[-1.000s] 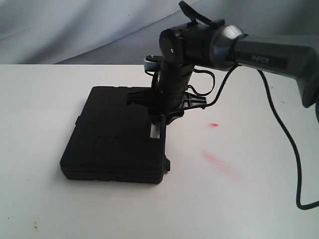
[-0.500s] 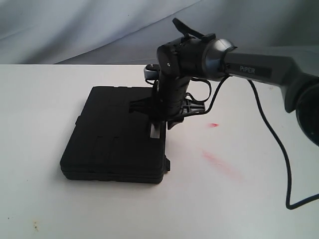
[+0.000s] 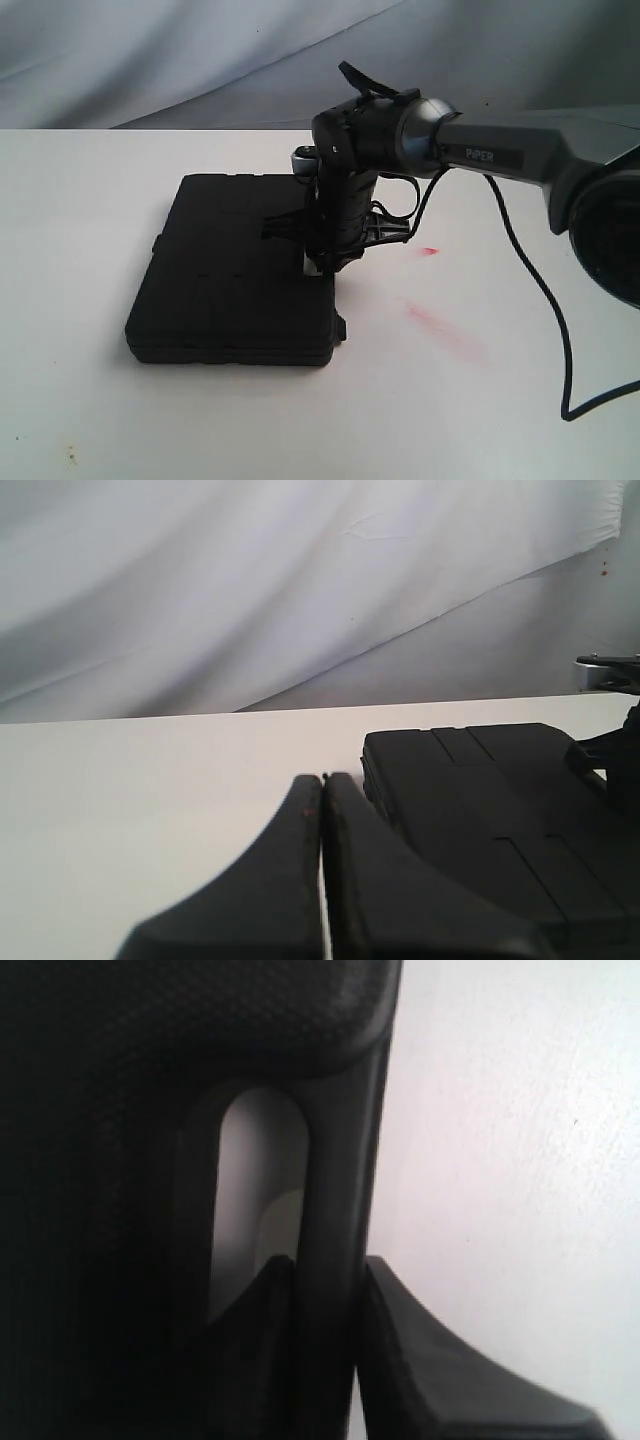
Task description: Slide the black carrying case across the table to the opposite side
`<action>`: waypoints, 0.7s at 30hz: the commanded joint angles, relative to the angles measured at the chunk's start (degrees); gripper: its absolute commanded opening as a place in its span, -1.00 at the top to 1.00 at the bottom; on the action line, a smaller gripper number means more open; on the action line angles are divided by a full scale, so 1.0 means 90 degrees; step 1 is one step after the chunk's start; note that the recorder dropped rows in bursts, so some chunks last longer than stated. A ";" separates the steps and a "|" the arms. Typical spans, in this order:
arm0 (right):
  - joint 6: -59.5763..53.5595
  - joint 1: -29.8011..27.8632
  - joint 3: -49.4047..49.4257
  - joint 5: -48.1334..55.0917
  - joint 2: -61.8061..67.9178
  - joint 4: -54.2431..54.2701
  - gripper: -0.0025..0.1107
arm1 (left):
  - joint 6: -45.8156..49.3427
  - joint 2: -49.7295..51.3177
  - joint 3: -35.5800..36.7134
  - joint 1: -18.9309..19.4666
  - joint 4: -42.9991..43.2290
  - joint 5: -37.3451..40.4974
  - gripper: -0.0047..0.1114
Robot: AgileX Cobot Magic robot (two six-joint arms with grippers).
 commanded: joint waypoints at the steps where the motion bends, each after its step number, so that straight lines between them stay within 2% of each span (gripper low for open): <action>1: -0.0063 -0.0014 -0.0044 0.0034 -0.0019 -0.0269 0.96 | -0.0044 -0.0025 0.0026 0.0016 0.0001 -0.0050 0.92; 12: -0.0104 -0.0022 -0.0001 0.0202 -0.0032 -0.0614 0.96 | -0.0027 -0.0025 0.0026 0.0016 0.0001 -0.0050 0.92; 21: -0.0163 -0.0272 0.0790 -0.0327 -0.0387 -0.0556 0.96 | -0.0040 -0.0025 0.0026 0.0016 0.0001 -0.0050 0.92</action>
